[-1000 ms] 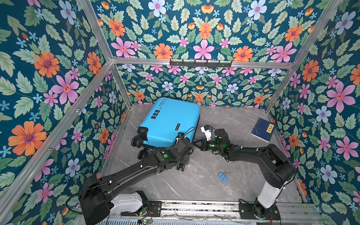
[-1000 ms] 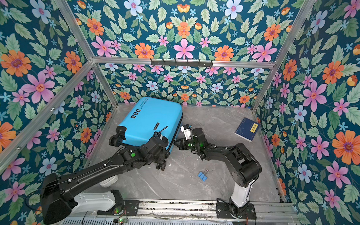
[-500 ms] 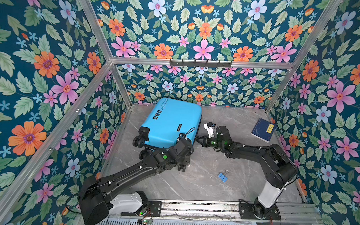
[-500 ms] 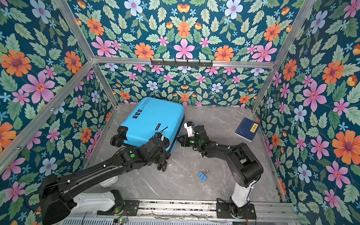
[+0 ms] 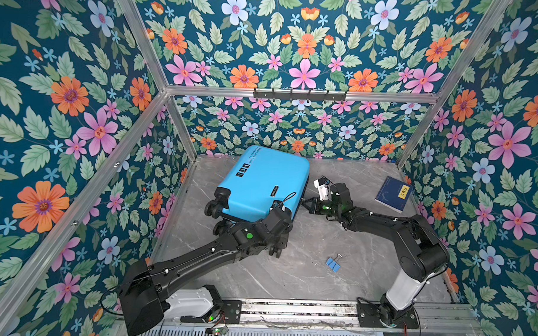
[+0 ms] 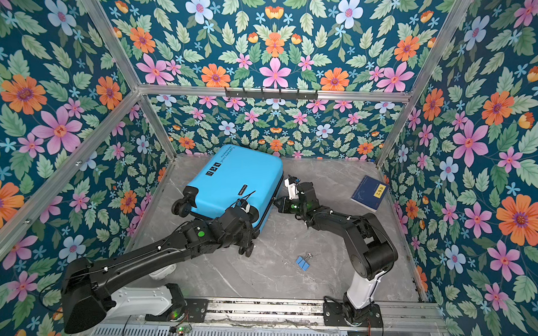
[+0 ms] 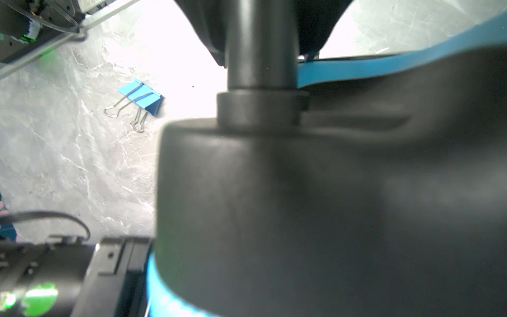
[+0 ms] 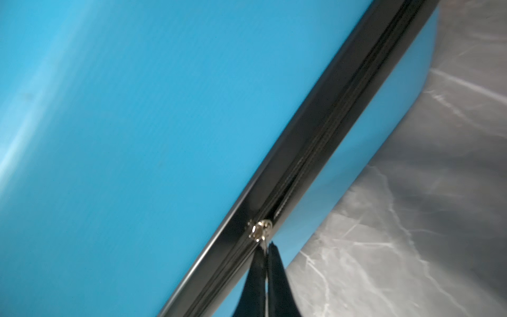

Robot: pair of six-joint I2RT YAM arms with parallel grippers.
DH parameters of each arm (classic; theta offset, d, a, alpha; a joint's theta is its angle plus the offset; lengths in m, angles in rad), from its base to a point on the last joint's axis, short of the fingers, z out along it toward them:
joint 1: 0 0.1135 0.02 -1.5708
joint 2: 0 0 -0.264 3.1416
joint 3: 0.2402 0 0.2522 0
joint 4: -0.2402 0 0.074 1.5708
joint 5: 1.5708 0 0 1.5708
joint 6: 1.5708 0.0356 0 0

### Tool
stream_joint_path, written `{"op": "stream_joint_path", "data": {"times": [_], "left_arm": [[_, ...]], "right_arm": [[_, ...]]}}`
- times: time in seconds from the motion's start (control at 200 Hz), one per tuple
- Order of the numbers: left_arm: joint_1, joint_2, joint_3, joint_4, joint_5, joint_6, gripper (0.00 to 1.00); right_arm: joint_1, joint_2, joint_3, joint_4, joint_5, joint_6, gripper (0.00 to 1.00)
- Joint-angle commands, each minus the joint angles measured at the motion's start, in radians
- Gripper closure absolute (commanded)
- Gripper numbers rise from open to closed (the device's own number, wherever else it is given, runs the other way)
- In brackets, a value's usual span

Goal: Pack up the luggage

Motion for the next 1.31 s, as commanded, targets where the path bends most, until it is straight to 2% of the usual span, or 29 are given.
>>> {"op": "stream_joint_path", "data": {"times": [0.0,0.755,0.98,1.22,1.3], "left_arm": [[-0.013,0.001,0.003,0.081,0.028,0.050,1.00],[-0.064,0.008,0.008,0.094,0.037,0.067,1.00],[-0.067,0.001,0.001,0.095,0.030,0.068,1.00],[-0.066,-0.005,-0.004,0.090,0.013,0.066,1.00],[-0.067,-0.015,-0.011,0.086,-0.005,0.064,1.00]], "right_arm": [[-0.027,-0.017,0.007,0.014,0.069,-0.020,1.00],[-0.222,0.010,0.100,-0.098,0.048,-0.060,1.00],[-0.233,0.038,0.157,-0.132,0.036,-0.071,1.00],[-0.233,0.023,0.090,-0.098,-0.029,-0.110,1.00],[-0.234,0.008,0.040,-0.054,-0.048,-0.117,0.82]]}}
